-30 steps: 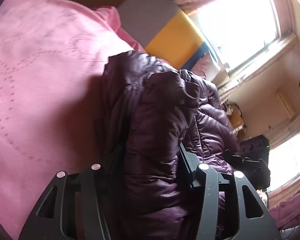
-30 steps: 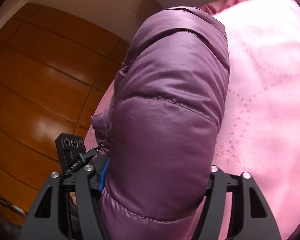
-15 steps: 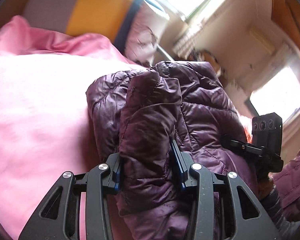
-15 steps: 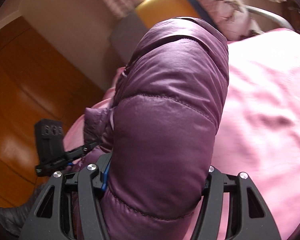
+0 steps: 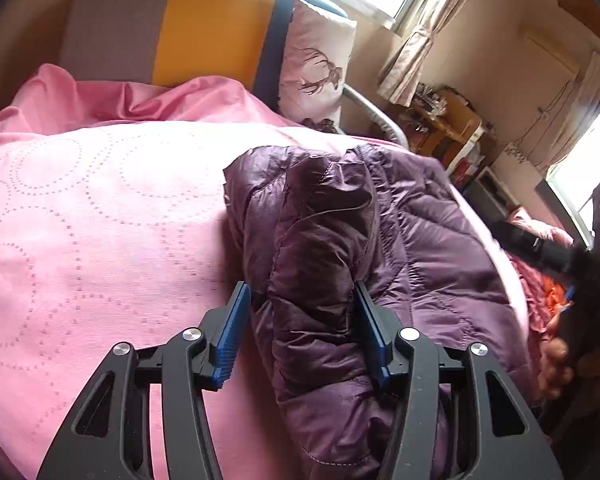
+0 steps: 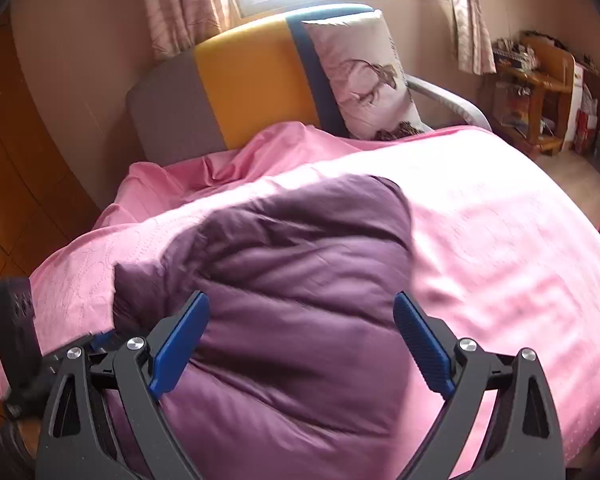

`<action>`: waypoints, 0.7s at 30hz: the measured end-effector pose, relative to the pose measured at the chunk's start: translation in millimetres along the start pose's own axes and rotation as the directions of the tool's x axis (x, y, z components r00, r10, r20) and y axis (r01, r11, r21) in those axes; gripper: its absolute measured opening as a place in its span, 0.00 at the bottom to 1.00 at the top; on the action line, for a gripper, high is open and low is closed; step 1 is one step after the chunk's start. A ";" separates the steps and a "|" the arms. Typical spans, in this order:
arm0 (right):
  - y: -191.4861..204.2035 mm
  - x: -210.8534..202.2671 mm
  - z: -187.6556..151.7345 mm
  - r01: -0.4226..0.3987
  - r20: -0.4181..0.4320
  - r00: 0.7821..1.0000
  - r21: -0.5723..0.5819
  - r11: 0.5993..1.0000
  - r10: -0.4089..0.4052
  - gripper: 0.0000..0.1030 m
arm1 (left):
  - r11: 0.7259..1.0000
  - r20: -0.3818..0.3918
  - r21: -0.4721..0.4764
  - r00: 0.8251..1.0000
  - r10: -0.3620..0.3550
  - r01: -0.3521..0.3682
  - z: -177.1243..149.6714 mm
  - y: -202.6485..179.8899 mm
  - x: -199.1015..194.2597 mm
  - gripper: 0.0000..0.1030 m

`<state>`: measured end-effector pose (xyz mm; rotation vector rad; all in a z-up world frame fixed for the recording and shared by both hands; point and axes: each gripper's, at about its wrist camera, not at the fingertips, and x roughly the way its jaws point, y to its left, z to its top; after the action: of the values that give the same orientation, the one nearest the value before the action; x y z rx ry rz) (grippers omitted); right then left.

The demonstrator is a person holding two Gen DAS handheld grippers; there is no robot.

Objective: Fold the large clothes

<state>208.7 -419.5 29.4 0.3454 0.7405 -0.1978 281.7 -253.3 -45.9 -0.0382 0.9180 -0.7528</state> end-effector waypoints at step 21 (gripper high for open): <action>33.3 33.8 -31.3 0.174 0.001 0.985 -0.024 0.985 -0.174 0.98 | 0.974 0.085 -0.098 0.974 0.210 -0.202 -19.5 9.2 -43.1 0.96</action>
<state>223.4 -378.8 -7.4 0.2582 0.7738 -0.3531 256.6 -215.0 -30.8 -0.0557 0.8496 -0.5126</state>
